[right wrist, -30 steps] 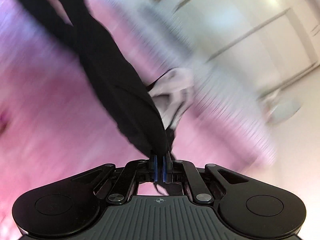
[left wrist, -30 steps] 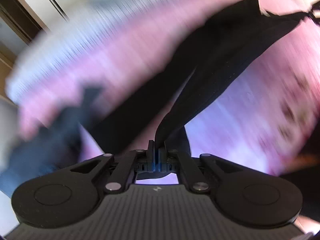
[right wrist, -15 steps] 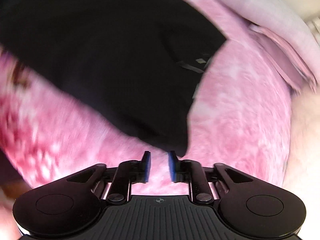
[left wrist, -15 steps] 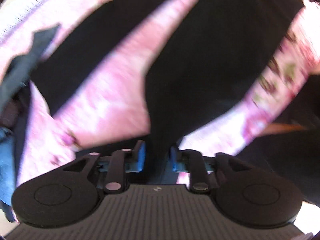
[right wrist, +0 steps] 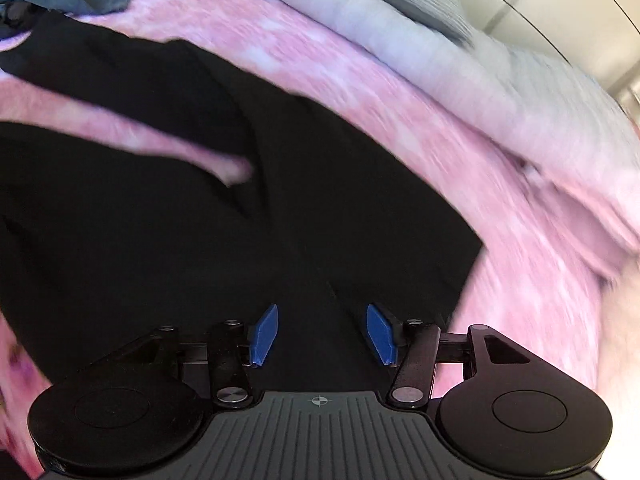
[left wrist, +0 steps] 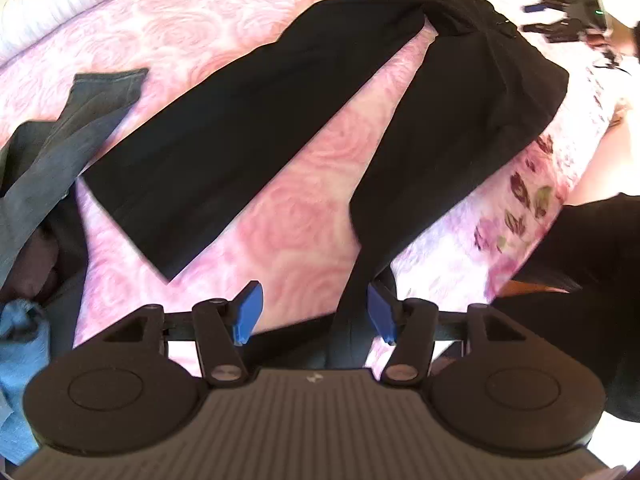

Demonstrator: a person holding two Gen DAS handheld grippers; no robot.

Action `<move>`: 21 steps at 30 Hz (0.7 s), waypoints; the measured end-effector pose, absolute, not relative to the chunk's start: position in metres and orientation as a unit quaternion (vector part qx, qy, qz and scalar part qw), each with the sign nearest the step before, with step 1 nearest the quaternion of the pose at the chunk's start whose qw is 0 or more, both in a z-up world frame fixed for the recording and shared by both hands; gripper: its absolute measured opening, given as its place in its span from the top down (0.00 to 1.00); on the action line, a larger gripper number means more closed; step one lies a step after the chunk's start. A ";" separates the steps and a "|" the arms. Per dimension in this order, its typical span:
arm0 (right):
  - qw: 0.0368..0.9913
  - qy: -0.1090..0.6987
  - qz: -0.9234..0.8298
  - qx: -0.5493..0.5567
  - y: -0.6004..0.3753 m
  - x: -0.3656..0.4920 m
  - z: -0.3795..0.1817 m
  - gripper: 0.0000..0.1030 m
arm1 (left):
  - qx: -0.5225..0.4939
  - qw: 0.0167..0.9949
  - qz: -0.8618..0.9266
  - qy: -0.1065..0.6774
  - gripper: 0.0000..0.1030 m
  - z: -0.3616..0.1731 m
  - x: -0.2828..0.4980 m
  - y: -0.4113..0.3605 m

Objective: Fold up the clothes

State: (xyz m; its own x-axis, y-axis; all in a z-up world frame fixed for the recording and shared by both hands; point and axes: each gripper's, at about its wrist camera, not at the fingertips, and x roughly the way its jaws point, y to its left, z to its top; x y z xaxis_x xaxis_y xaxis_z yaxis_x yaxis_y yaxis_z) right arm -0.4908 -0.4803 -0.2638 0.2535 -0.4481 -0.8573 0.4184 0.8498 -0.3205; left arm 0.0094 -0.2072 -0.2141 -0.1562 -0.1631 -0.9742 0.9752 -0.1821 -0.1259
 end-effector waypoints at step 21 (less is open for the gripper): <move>0.790 0.569 -0.226 -0.037 -0.457 -0.301 -0.312 0.47 | 0.604 0.575 -0.510 0.211 0.83 -0.378 0.187 -0.355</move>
State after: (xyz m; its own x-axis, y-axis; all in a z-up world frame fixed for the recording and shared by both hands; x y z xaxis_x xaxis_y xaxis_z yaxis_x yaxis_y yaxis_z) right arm -0.3014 -0.4567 -0.3122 0.2499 -0.3991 -0.8822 0.3147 0.8951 -0.3158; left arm 0.1870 -0.3554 -0.3779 0.3911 -0.3304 -0.8590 0.8411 -0.2505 0.4793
